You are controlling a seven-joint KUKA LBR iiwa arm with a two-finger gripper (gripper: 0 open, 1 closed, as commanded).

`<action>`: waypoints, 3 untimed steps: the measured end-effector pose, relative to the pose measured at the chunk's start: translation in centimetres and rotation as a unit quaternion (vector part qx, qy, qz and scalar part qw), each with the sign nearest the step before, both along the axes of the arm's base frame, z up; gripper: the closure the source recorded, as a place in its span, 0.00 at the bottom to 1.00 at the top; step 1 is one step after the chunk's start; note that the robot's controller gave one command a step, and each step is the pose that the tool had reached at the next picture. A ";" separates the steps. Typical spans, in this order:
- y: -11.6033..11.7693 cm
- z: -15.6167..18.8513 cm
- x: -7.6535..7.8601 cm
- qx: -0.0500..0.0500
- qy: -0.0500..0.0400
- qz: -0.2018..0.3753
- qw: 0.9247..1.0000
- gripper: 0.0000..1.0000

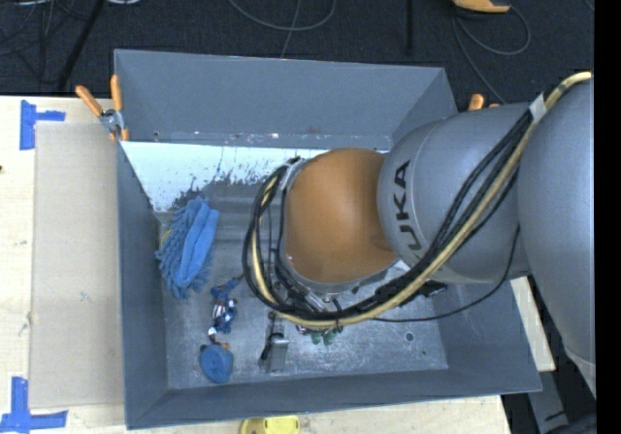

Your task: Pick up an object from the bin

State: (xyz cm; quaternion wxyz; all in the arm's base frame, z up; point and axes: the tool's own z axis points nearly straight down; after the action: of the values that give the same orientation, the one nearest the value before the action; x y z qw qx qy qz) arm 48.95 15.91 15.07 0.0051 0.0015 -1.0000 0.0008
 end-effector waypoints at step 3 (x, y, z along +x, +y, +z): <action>2.4 -3.3 5.7 0.002 -0.002 0.226 0.974 0.00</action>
Offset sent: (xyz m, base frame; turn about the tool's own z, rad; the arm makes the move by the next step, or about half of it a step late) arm 0.0770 0.0164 -0.0807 -0.4295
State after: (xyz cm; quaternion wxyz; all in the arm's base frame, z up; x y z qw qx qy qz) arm 54.66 18.32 11.81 0.0028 0.2275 -0.9738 -0.0003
